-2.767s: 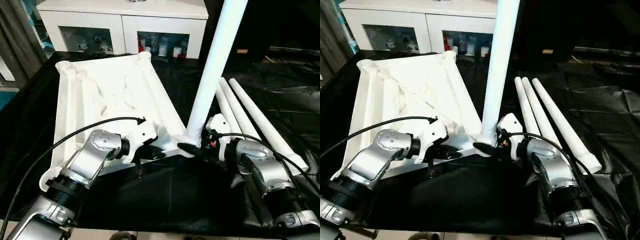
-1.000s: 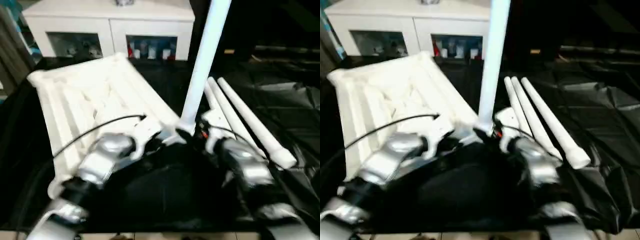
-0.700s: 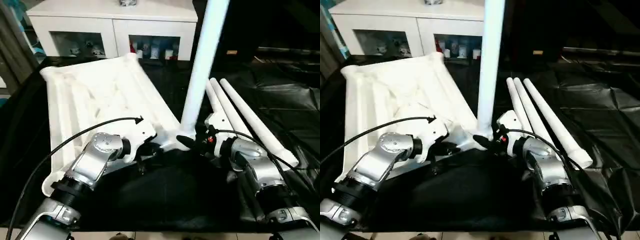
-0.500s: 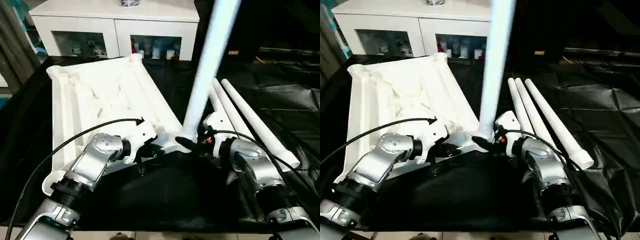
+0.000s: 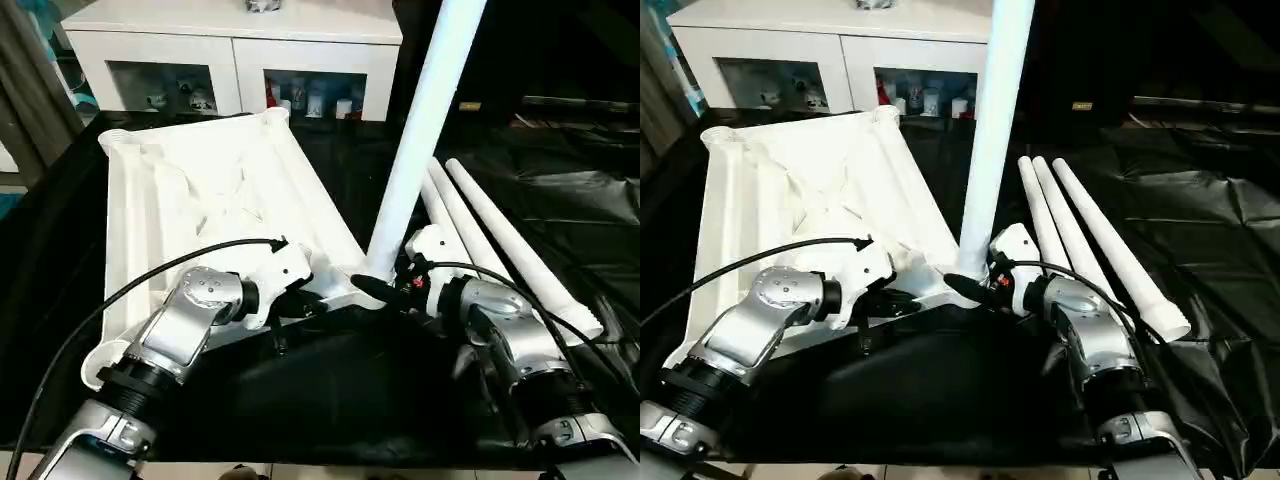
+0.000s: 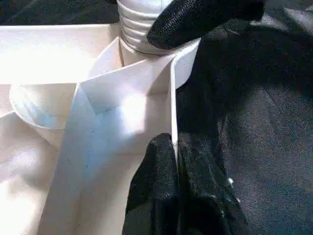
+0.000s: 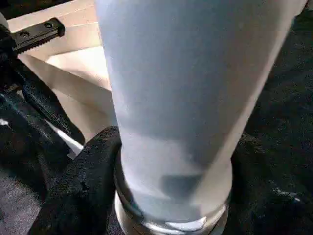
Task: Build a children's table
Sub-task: Rotate leg to tighten
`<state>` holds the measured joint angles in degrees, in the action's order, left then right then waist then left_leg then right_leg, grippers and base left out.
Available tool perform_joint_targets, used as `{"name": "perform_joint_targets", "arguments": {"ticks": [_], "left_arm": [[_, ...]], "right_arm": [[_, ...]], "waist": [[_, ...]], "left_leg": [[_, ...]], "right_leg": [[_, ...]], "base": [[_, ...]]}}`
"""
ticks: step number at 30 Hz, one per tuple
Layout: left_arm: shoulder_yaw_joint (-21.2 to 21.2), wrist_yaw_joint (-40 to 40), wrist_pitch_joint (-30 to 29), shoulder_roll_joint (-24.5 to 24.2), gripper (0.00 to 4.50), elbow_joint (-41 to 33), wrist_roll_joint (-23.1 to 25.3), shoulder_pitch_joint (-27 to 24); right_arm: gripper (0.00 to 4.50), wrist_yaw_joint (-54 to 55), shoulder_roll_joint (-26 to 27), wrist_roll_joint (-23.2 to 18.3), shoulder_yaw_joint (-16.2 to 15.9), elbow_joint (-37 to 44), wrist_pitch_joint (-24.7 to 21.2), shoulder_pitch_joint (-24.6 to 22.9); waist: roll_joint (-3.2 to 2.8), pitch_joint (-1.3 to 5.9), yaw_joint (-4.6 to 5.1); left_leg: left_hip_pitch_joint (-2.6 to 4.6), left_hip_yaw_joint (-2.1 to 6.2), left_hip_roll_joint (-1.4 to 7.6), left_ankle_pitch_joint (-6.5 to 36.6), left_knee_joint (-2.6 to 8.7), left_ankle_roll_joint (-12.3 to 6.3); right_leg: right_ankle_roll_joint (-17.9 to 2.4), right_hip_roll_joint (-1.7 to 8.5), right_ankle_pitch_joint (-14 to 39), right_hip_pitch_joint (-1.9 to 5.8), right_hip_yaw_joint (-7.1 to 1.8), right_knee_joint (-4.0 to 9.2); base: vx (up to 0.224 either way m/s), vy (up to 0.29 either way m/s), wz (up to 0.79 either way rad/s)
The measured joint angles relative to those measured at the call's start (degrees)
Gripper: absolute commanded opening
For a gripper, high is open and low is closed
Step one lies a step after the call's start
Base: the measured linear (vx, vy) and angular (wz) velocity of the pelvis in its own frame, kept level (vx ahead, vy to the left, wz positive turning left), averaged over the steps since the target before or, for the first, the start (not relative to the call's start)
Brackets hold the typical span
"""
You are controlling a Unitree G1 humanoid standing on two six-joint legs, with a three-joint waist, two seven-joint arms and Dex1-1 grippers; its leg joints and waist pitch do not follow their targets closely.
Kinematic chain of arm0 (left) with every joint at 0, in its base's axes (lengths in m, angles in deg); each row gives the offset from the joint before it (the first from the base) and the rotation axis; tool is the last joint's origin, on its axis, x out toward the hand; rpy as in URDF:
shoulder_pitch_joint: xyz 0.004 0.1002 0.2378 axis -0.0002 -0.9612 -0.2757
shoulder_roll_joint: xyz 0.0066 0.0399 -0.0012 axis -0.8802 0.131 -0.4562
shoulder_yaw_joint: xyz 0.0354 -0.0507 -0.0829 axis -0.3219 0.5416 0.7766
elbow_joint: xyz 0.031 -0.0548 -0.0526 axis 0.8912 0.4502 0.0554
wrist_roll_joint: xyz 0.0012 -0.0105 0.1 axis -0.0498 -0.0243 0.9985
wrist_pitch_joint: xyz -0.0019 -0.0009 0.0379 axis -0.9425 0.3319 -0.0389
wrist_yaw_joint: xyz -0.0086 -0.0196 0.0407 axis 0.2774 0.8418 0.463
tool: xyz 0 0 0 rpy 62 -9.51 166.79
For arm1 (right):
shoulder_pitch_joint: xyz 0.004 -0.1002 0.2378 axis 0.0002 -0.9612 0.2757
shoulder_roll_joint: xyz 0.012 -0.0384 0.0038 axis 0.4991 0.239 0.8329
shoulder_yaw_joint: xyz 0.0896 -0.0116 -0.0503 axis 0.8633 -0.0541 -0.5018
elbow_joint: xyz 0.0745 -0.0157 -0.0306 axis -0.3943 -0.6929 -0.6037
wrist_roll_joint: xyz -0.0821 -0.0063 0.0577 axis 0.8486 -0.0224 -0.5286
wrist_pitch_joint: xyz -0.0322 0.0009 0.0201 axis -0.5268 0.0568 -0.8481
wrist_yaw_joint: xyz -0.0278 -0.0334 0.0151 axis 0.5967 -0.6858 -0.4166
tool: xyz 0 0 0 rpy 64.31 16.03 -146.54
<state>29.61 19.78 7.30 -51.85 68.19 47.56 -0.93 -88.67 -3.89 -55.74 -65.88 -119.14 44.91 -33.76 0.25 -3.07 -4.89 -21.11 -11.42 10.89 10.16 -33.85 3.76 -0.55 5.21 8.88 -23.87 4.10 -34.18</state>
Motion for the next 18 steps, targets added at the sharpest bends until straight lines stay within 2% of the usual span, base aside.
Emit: {"name": "perform_joint_targets", "arguments": {"ticks": [4,6,11,18], "left_arm": [[0.3,2.7,-0.7,1.0,0.0,0.4,0.9,0.1],[0.8,5.9,-1.8,2.5,0.0,1.8,1.8,0.9],[1.2,17.0,-5.6,10.1,0.0,7.6,5.0,5.0],[1.0,22.8,-7.6,14.2,0.0,9.5,6.7,6.1]], "right_arm": [[2.74,5.3,3.4,0.2,1.4,-2.0,0.4,0.3],[2.74,12.2,6.5,0.4,3.1,-5.0,0.7,1.5],[2.73,31.5,12.6,1.2,7.0,-15.2,1.4,8.3],[2.73,40.7,16.0,2.2,8.7,-21.6,3.9,12.1]], "waist": [[0.06,0.03,0.43],[0.15,0.09,1.17],[0.3,0.13,2.3],[0.35,0.14,3.0]], "left_leg": [[0.09,0.0,0.0,0.0,-0.01,0.0],[0.23,0.01,0.0,0.0,-0.02,0.01],[0.26,0.07,-0.06,0.0,-0.12,0.0],[0.27,0.36,-0.03,0.0,-0.11,-0.04]], "right_leg": [[0.2,-0.01,0.1,0.07,-0.02,-0.01],[0.3,-0.02,0.2,0.17,-0.02,0.01],[0.3,0.0,0.2,0.25,0.02,0.38],[0.3,0.12,0.2,0.82,0.69,1.53]], "base": [[0.0,0.0,0.0],[0.0,0.0,0.0],[0.0,0.0,0.0],[0.0,0.0,0.0]]}}
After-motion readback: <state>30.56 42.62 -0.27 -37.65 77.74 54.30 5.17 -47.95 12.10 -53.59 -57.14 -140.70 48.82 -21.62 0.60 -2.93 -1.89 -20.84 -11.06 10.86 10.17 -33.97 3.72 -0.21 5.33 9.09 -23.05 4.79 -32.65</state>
